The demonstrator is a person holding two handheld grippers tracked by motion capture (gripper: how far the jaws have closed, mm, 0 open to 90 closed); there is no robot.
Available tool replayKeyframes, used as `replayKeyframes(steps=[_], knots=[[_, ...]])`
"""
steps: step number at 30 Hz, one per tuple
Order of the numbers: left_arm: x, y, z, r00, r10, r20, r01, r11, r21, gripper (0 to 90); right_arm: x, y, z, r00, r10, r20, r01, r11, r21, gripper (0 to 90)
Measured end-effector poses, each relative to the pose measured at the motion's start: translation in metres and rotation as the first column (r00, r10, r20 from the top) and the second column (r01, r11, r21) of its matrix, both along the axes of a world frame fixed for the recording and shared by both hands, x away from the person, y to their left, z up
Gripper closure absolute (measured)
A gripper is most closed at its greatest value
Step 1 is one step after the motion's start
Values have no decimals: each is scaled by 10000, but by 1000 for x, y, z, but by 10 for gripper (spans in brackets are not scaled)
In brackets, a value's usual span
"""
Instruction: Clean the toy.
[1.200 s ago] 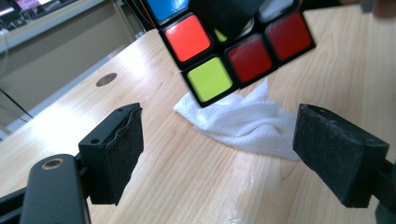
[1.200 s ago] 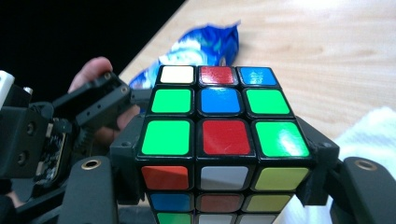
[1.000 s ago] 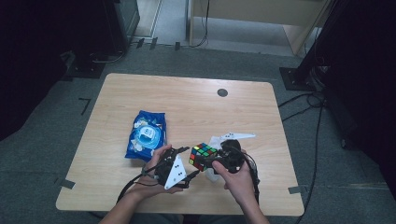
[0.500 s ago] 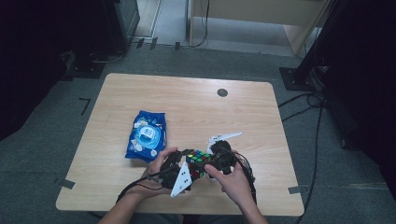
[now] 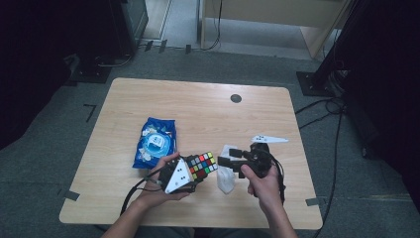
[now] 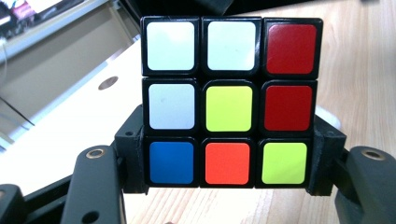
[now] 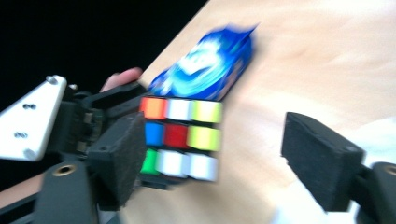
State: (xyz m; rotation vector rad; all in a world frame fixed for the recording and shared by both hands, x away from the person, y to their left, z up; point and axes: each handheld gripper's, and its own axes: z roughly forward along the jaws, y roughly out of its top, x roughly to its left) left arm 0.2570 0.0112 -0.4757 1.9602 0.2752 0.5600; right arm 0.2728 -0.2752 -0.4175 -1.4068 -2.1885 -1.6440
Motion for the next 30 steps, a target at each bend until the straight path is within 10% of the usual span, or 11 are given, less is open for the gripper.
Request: replayKeyframes(steps=[7,12,15,25,30], knots=[[4,7,2,9990,204,-401,-221,9989,-418,342,5,-5,-33,9836,-372,1767,676,9832,-1693,332],[6,9,3,9960,74,-887,-126,9982,-582,342,7,1,-55,9690,25,2470,751,9497,-3041,313],[8,11,4,9934,22,-1149,-121,9962,-858,342,7,4,-64,9701,501,2375,326,9427,-3320,302],[14,18,7,9857,-90,-1681,-129,9916,-1284,342,8,15,-89,9698,1510,1914,-348,8627,-5044,264],[14,19,8,9847,-63,-1740,-169,9911,-1317,342,9,14,-93,9738,1554,1658,-457,8487,-5269,354]])
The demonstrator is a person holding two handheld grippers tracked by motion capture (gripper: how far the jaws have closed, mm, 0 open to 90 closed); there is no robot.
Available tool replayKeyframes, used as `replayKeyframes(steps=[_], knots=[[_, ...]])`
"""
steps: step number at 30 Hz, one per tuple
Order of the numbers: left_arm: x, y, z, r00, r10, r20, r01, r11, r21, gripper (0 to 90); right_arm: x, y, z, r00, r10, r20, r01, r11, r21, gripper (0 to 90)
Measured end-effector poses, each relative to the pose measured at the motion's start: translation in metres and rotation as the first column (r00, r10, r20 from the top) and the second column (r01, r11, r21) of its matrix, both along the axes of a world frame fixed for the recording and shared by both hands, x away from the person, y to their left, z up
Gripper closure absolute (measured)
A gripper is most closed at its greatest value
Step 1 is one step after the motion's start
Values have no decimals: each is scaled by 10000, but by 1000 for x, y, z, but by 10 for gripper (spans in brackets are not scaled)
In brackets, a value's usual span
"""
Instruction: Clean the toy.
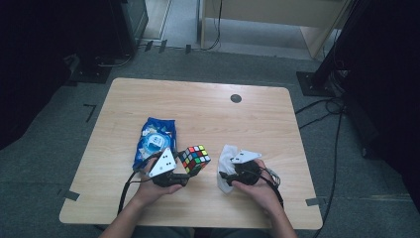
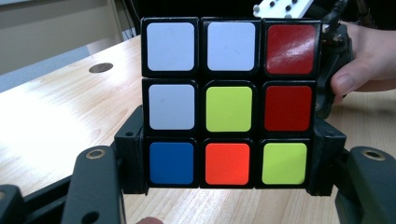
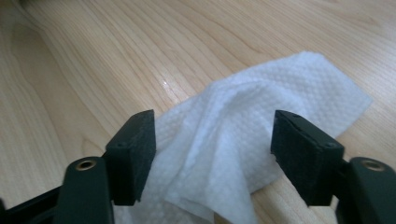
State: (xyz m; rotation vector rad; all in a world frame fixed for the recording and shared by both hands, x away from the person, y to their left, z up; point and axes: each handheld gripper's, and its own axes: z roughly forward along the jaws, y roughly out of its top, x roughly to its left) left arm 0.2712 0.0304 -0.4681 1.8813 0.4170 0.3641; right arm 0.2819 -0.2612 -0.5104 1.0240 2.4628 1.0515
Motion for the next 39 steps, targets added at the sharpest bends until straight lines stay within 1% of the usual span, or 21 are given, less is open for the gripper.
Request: replayKeyframes(steps=[2,4,5,9,11,13,14,15,17,19,21,23,26,28,30,32,34,36,37,38,39], knots=[[0,0,1,10000,-27,30,27,10000,-8,341,0,-2,-3,9998,-147,-127,147,9999,33,403],[-1,0,1,10000,-72,23,73,9999,-74,342,-1,-3,-5,9998,-170,60,170,9999,-18,441],[-1,1,2,9999,-98,29,99,9999,-72,342,-2,-3,-5,9997,-240,34,240,9997,1,482],[-1,0,1,9999,-140,-30,140,9999,-80,342,-2,-7,-3,9985,-546,83,546,9985,-3,764],[-1,0,1,9999,-156,-47,156,9999,-26,342,-3,-8,0,9973,-717,151,716,9974,51,821],[-1,-1,0,9998,-183,-55,183,9998,-5,342,-5,-10,8,9949,-915,422,891,9944,560,842],[-1,-1,0,9998,-188,-68,188,9998,-17,342,-7,-11,16,9921,-1037,701,961,9899,1043,849],[-1,-2,0,9998,-200,-59,200,9998,4,342,-8,-12,22,9902,-1099,865,978,9863,1331,853],[-1,-3,-1,9998,-207,-35,207,9997,91,342,-14,-12,37,9848,-1262,1195,1000,9738,2041,861],[-2,-6,-3,9997,-252,-40,253,9995,165,342,-22,-10,55,9756,-1285,1780,772,9599,2695,866],[-3,-8,-4,9995,-303,-38,304,9992,256,342,-29,-6,69,9675,-1342,2146,631,9490,3089,867],[-4,-12,-5,9994,-345,-20,345,9988,347,342,-37,-1,82,9604,-1267,2483,305,9332,3580,868],[-7,-16,-6,9990,-454,-48,456,9982,387,342,-48,12,97,9585,-722,2759,-530,9055,4210,867],[-9,-19,-6,9986,-516,-80,519,9979,390,342,-54,20,101,9562,-405,2899,-932,8966,4329,866],[-11,-22,-6,9980,-625,-30,625,9972,404,342,-59,30,103,9525,-155,3040,-1237,8928,4331,865],[-12,-23,-6,9976,-699,-24,699,9968,397,342,-60,36,100,9518,-11,3068,-1361,8946,4255,865],[-14,-25,-4,9969,-792,4,791,9965,275,342,-59,40,95,9570,91,2899,-1360,8969,4207,864],[-15,-24,-2,9966,-823,56,821,9961,314,342,-58,42,91,9576,44,2881,-1296,8997,4169,863],[-15,-24,-2,9965,-829,84,826,9961,311,342,-57,42,89,9577,4,2879,-1275,8972,4228,863],[-15,-23,-2,9962,-869,69,867,9960,215,342,-56,41,89,9583,-55,2856,-1215,8971,4248,862],[-15,-22,-1,9958,-914,2,914,9958,85,342,-56,40,88,9593,-124,2820,-1120,9004,4204,862]])
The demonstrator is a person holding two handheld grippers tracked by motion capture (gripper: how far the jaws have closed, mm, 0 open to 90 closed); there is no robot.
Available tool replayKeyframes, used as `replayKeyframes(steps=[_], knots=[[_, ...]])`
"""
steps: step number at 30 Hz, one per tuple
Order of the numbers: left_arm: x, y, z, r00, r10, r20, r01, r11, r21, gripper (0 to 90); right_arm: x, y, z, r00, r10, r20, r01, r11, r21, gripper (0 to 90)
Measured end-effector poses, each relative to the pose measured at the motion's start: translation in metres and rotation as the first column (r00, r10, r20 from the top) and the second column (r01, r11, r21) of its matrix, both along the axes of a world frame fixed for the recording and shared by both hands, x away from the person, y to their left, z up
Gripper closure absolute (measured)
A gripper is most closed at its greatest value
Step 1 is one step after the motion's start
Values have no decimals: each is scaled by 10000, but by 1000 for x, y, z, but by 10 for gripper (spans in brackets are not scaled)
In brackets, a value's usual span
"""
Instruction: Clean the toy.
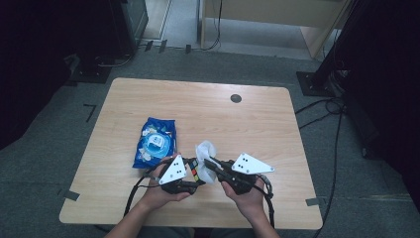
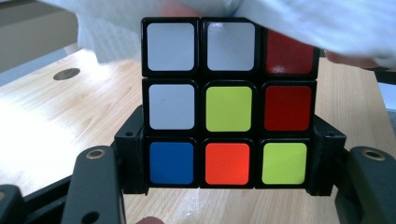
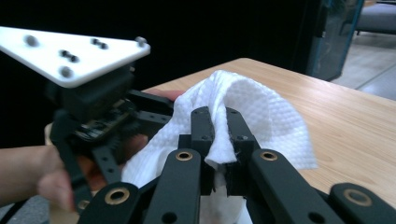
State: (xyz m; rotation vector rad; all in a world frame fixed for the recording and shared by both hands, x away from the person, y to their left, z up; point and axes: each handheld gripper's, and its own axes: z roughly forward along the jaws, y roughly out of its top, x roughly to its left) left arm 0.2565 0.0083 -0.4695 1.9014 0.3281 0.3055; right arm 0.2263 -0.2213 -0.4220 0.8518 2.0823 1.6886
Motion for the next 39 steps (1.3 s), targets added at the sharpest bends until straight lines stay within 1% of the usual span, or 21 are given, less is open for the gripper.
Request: replayKeyframes(steps=[2,4,6,8,10,12,14,17,19,21,22,24,26,29,31,33,34,36,37,38,39], knots=[[0,1,1,10000,8,40,-8,10000,-8,342,3,-3,-2,9998,-178,-58,178,9998,-46,860],[1,2,2,10000,26,42,-25,10000,-40,342,6,-7,-4,9988,-478,-103,475,9986,-243,861],[1,3,2,10000,46,56,-45,10000,-55,342,9,-12,-7,9971,-717,-251,708,9969,-332,860],[1,5,3,10000,57,54,-56,9999,-115,342,13,-16,-12,9934,-1086,-359,1061,9922,-649,861],[2,7,4,10000,35,-13,-36,9995,-323,342,17,-20,-17,9890,-1353,-605,1296,9875,-892,861],[3,8,5,10000,82,14,-81,9995,-307,342,20,-23,-21,9827,-1733,-655,1651,9796,-1149,861],[3,7,4,9999,142,93,-141,9998,-102,342,19,-26,-18,9815,-1804,-636,1745,9807,-880,861],[3,5,2,9998,181,130,-182,9998,98,342,13,-26,-5,9862,-1609,-376,1597,9866,-331,861],[2,2,1,9998,123,167,-126,9997,204,342,6,-21,5,9934,-1139,-104,1140,9934,127,861],[0,-1,0,9998,48,178,-53,9997,241,342,1,-15,11,9977,-678,60,676,9972,326,860],[-1,-1,0,9998,20,216,-27,9996,292,342,-2,-11,13,9987,-481,164,474,9982,372,860],[-2,-2,1,9997,-29,246,23,9997,243,342,-4,-2,12,9995,-228,235,225,9997,131,859],[-2,-1,3,9997,-18,242,15,9999,129,342,-4,2,6,9993,-284,246,288,9994,-181,858],[-1,2,4,9999,31,132,-30,10000,-27,342,0,-1,-1,9989,-464,38,464,9989,-63,858],[1,4,4,10000,28,75,-27,10000,-70,343,3,-5,-5,9970,-774,90,777,9963,-372,858],[1,5,5,9999,87,80,-87,9999,-94,342,8,-10,-9,9943,-1064,-52,1059,9926,-594,858],[1,6,5,10000,63,65,-62,9998,-162,342,11,-13,-12,9902,-1390,-123,1374,9867,-874,858],[2,8,7,9999,79,69,-77,9995,-320,343,15,-19,-18,9845,-1732,-290,1685,9782,-1218,858],[2,8,7,9999,133,109,-129,9995,-292,342,18,-23,-22,9792,-1985,-432,1912,9724,-1341,857],[3,9,7,9998,165,108,-162,9994,-293,343,20,-26,-24,9762,-2120,-458,2034,9682,-1458,857],[3,10,7,9997,204,107,-200,9993,-301,342,22,-29,-27,9704,-2354,-547,2237,9605,-1656,856]])
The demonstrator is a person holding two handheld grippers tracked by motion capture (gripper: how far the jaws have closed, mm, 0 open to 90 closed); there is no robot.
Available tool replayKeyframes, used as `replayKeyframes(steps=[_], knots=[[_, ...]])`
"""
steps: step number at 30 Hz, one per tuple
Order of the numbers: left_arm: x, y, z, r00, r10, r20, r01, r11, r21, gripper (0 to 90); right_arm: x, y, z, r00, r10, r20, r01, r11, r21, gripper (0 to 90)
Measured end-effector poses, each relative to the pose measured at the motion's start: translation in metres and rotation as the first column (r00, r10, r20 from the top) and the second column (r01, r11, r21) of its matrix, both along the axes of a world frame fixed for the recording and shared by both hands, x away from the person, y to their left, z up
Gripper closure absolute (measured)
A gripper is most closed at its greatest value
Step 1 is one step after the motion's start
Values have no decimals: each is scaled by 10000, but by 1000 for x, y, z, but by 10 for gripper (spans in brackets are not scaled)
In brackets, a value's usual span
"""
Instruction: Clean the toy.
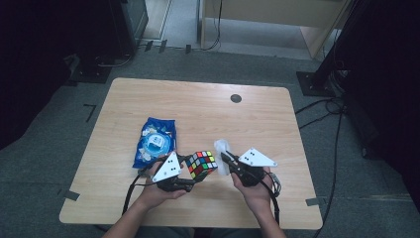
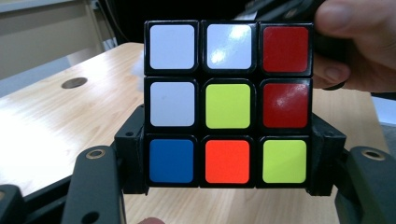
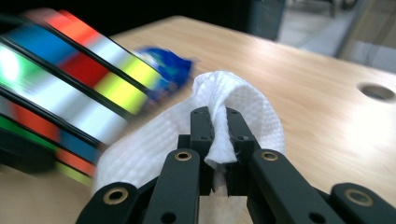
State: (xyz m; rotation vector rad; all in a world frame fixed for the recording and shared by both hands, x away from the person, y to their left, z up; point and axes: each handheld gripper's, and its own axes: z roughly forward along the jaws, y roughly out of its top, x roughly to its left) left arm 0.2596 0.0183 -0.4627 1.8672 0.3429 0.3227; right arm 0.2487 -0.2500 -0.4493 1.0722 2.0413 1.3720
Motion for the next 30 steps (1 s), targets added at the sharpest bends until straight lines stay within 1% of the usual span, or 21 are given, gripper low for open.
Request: replayKeyframes(steps=[1,2,4,7,9,13,14,15,17,18,21,23,24,25,26,28,30], knots=[[1,1,0,10000,54,16,-54,10000,19,342,2,-3,-3,9997,-222,-109,221,9997,-57,854],[1,2,0,10000,94,3,-94,10000,16,342,4,-7,-5,9989,-411,-228,411,9992,-8,852],[2,3,0,9999,114,15,-114,9999,-4,342,8,-13,-10,9954,-883,-366,874,9958,-264,842],[2,4,1,9999,146,31,-146,9999,-36,342,10,-20,-12,9894,-1332,-586,1324,9911,-172,829],[2,4,1,9999,140,25,-140,9999,-32,342,11,-24,-12,9876,-1461,-582,1457,9893,-120,828],[2,4,0,9999,117,7,-117,9999,-39,342,10,-22,-11,9891,-1387,-494,1379,9903,-188,825],[2,4,0,9999,120,19,-120,9999,-24,342,10,-22,-12,9893,-1366,-516,1360,9906,-153,800],[2,4,0,9999,131,23,-131,9999,-21,342,10,-22,-12,9886,-1423,-496,1418,9898,-132,729],[3,5,0,9999,138,11,-138,9999,-20,342,11,-22,-12,9856,-1624,-468,1620,9867,-124,492],[3,5,0,9999,137,5,-137,9999,-27,342,12,-22,-12,9836,-1712,-572,1711,9852,-62,405],[3,4,0,9999,149,-5,-149,9999,-12,342,12,-21,-7,9808,-1715,-930,1757,9836,396,266],[3,4,-1,9999,148,13,-148,9999,17,342,10,-18,-2,9796,-1791,-915,1843,9815,520,230],[3,4,-1,9999,153,29,-153,9999,53,342,7,-16,2,9804,-1746,-917,1815,9806,741,220],[3,4,-1,9998,196,49,-196,9998,63,342,5,-15,5,9817,-1643,-965,1742,9791,1049,206],[3,4,-1,9997,244,70,-245,9997,92,342,3,-13,9,9830,-1480,-1086,1631,9756,1471,183],[3,4,-2,9994,341,55,-341,9994,87,342,-2,-7,16,9862,-1056,-1275,1331,9638,2312,146],[3,3,-3,9989,463,68,-463,9989,95,342,-7,3,22,9878,-596,-1442,994,9528,2870,121]])
